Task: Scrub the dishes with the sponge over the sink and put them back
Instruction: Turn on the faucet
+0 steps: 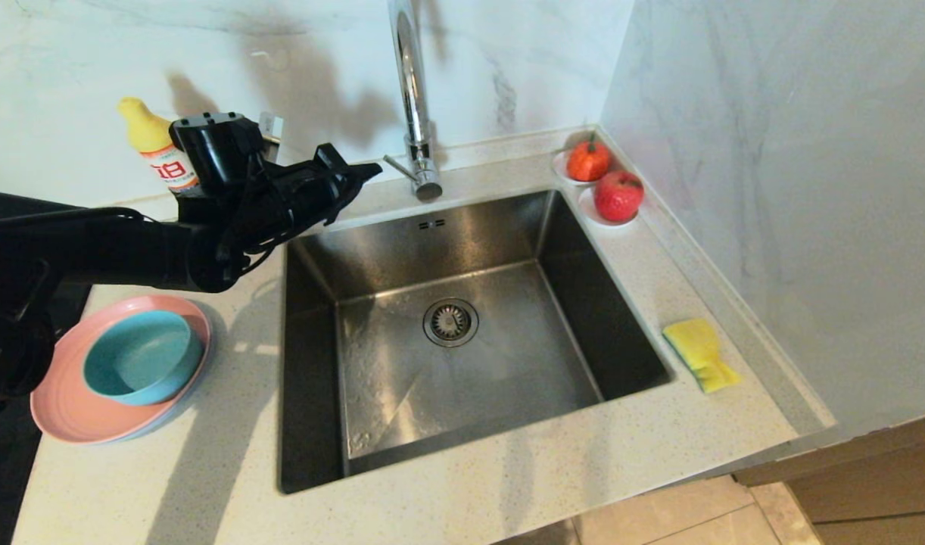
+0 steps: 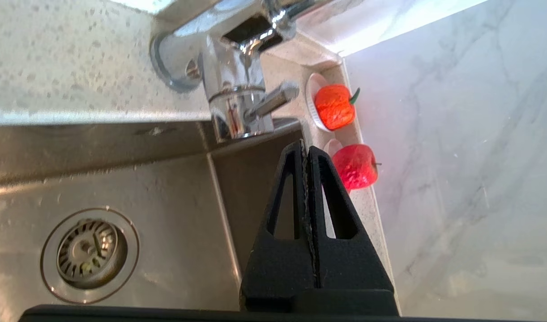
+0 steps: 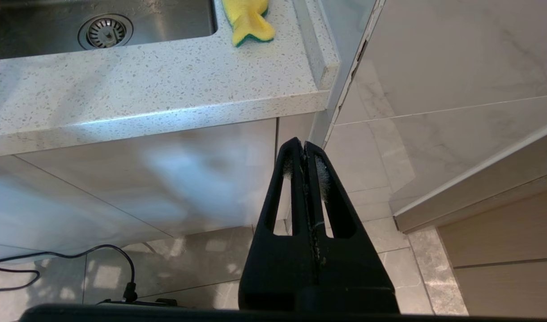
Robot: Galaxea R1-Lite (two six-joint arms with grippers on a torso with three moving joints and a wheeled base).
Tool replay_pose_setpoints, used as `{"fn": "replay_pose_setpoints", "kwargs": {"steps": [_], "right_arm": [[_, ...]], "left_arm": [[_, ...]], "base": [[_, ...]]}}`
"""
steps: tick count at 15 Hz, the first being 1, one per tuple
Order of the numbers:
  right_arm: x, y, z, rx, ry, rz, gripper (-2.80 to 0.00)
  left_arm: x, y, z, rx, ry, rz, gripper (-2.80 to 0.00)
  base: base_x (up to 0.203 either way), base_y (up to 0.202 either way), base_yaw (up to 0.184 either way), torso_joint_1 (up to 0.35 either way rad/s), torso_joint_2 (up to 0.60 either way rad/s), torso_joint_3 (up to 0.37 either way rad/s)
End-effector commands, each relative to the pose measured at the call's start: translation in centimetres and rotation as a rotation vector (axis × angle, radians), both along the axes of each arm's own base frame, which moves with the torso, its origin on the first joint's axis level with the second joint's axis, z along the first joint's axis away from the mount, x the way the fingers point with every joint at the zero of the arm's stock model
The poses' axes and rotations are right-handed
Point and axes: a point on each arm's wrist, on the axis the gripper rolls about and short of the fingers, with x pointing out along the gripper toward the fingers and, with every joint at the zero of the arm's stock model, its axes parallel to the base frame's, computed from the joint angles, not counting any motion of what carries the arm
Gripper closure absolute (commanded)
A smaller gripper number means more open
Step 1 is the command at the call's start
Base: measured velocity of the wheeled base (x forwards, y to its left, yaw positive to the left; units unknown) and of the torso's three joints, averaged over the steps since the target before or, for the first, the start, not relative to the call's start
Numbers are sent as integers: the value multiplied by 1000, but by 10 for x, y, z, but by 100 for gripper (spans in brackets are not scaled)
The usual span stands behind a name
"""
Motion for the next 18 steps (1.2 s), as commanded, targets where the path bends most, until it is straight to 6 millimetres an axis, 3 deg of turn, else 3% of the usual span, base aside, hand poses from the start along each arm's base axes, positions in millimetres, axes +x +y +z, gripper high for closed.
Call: {"fn": "replay_pose_setpoints", "kwargs": {"steps": [1, 18], "right_arm": [[0, 0, 0, 0, 0, 1, 0], [0, 0, 0, 0, 0, 1, 0]], "left_arm": [[2, -1, 2, -6, -10, -3, 0], [36, -6, -6, -7, -66, 6, 0]], "base": [[0, 0, 0, 0, 0, 0], [0, 0, 0, 0, 0, 0]]}}
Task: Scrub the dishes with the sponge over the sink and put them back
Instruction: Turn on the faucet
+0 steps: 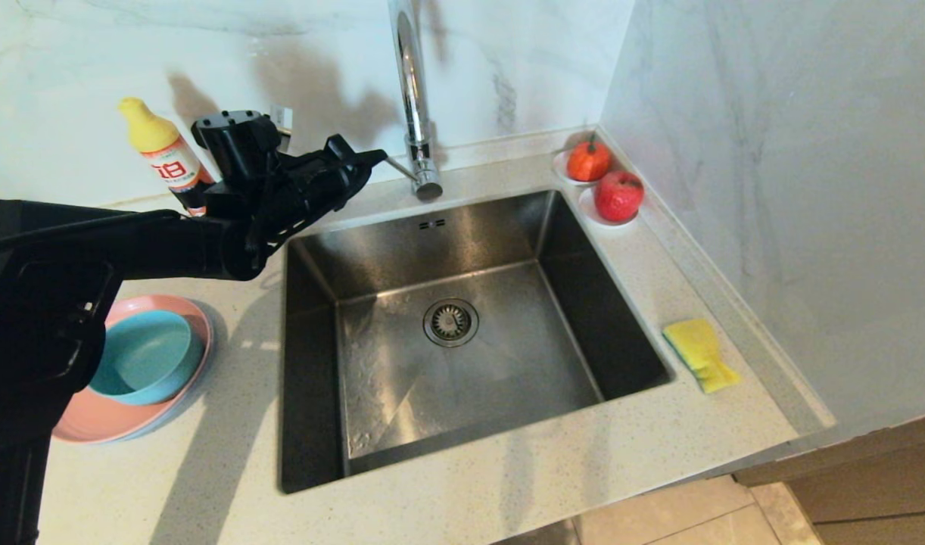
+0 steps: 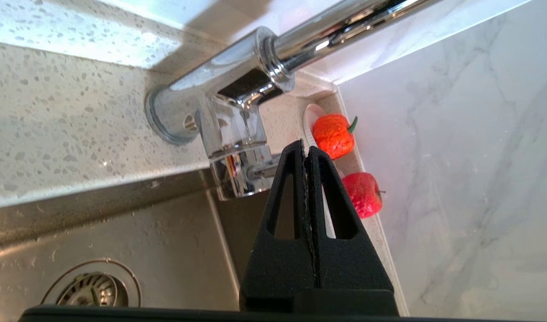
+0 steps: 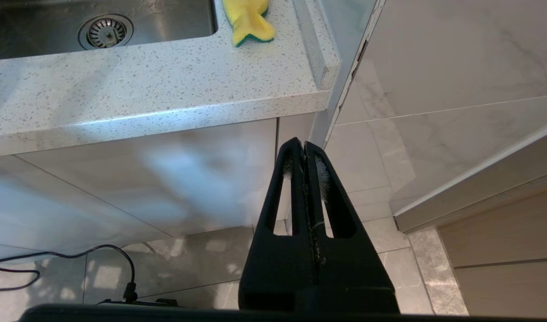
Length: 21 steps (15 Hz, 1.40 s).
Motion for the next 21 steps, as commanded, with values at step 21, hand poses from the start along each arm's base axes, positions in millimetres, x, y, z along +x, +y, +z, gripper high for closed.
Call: {"fn": "replay_pose_setpoints", "kwargs": {"steps": [21], "right_arm": [[0, 0, 0, 0, 0, 0, 0]], "left_arm": [[-38, -4, 22, -1, 11, 54, 0]], "base": [[0, 0, 0, 0, 0, 0]]}}
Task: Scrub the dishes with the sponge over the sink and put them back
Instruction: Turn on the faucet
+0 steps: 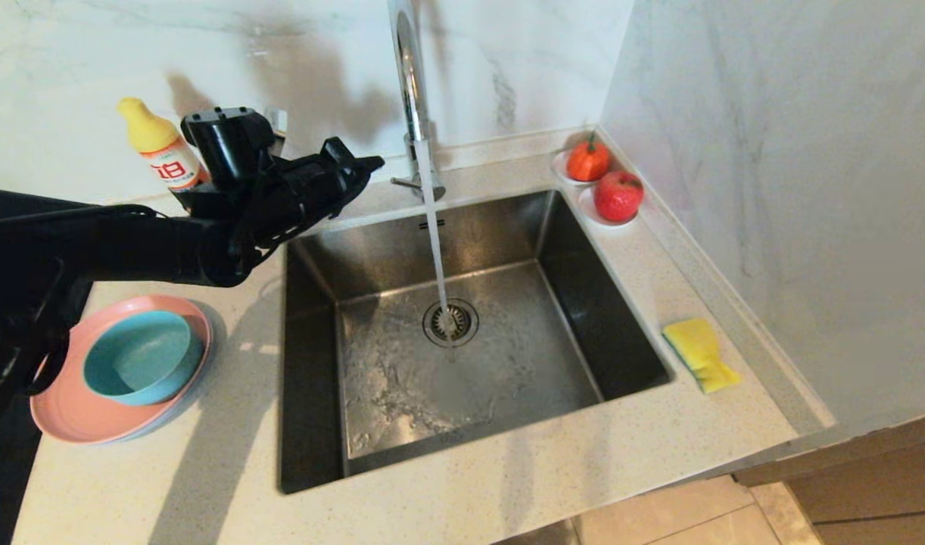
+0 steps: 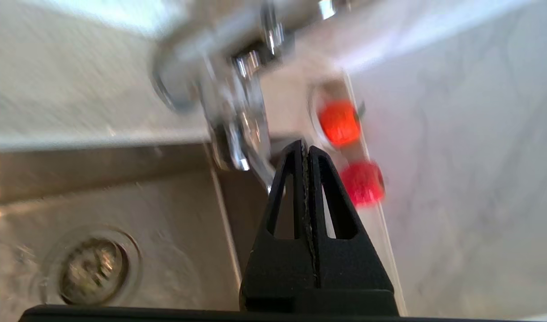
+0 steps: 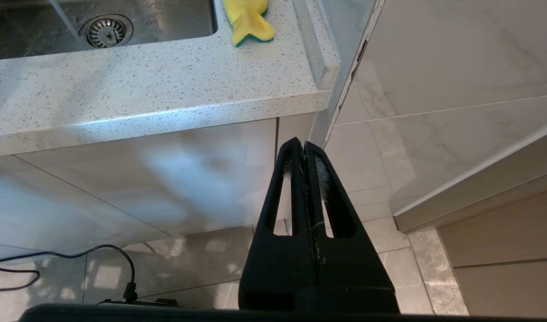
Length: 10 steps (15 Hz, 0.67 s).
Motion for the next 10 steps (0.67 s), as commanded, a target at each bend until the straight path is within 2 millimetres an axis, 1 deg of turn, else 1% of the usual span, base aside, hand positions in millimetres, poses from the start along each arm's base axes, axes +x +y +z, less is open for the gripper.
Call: {"fn": "replay_pose_setpoints", "kwargs": {"steps": [1, 3, 5, 7, 9, 10], "right_arm": [[0, 0, 0, 0, 0, 1, 0], [0, 0, 0, 0, 0, 1, 0], [0, 0, 0, 0, 0, 1, 0], [0, 0, 0, 0, 0, 1, 0], [0, 0, 0, 0, 0, 1, 0], [0, 0, 0, 0, 0, 1, 0]], "left_arm": [[-15, 3, 23, -9, -54, 8, 0], [-31, 6, 41, -13, -88, 13, 0], [-56, 11, 65, -9, -131, 18, 0], [-87, 16, 92, 24, -169, 28, 0], [-119, 23, 113, 66, -185, 53, 0], [-141, 27, 127, 97, -209, 86, 0]], "base": [[0, 0, 0, 0, 0, 0], [0, 0, 0, 0, 0, 0], [0, 0, 0, 0, 0, 0], [0, 0, 0, 0, 0, 0], [0, 0, 0, 0, 0, 0], [0, 0, 0, 0, 0, 0]]}}
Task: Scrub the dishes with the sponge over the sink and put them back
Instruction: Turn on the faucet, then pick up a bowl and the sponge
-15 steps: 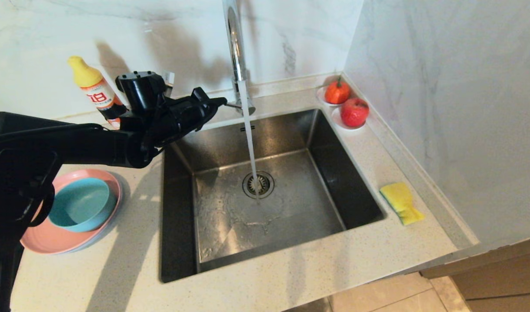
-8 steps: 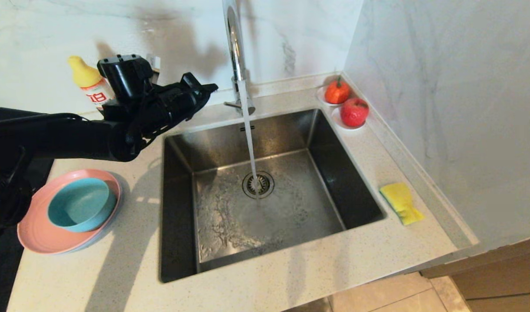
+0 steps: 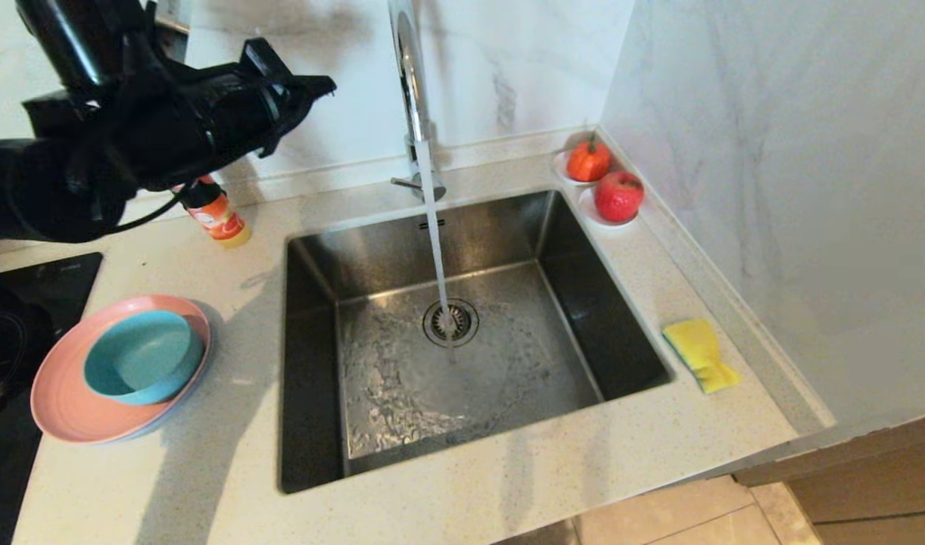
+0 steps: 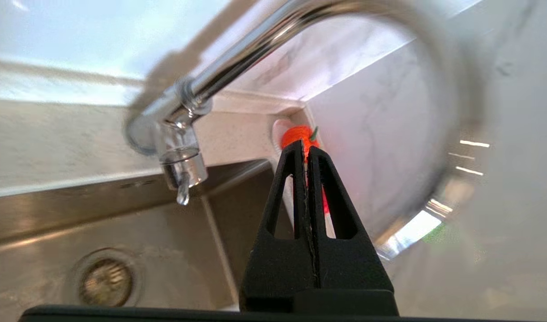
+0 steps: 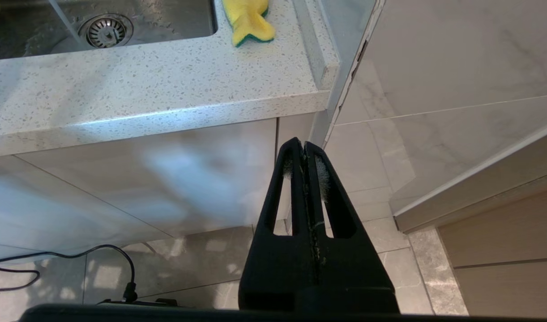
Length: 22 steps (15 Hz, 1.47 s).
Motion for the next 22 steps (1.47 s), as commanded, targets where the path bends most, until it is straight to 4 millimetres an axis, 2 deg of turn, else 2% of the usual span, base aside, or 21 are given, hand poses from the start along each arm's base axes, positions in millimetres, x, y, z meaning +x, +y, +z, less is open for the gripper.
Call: {"fn": "replay_pose_setpoints", "kwargs": {"steps": [1, 3, 5, 9, 11, 15, 21, 22], "right_arm": [[0, 0, 0, 0, 0, 1, 0], [0, 0, 0, 0, 0, 1, 0], [0, 0, 0, 0, 0, 1, 0], [0, 0, 0, 0, 0, 1, 0], [0, 0, 0, 0, 0, 1, 0], [0, 0, 0, 0, 0, 1, 0], [0, 0, 0, 0, 0, 1, 0], [0, 0, 0, 0, 0, 1, 0]], "left_arm": [[-70, 15, 49, 53, -111, 78, 0], [-117, 26, 67, 111, -156, 182, 0], [-161, 36, 73, 133, -182, 223, 0], [-249, 54, 61, 188, -194, 283, 0], [-282, 62, 49, 218, -183, 372, 0], [-334, 77, 14, 326, -199, 603, 0], [-386, 84, -59, 414, -184, 806, 0], [-394, 85, -77, 415, -185, 816, 0]], "base": [[0, 0, 0, 0, 0, 0], [0, 0, 0, 0, 0, 0], [0, 0, 0, 0, 0, 0], [0, 0, 0, 0, 0, 0], [0, 0, 0, 0, 0, 0], [0, 0, 0, 0, 0, 0], [0, 0, 0, 0, 0, 0], [0, 0, 0, 0, 0, 0]]}}
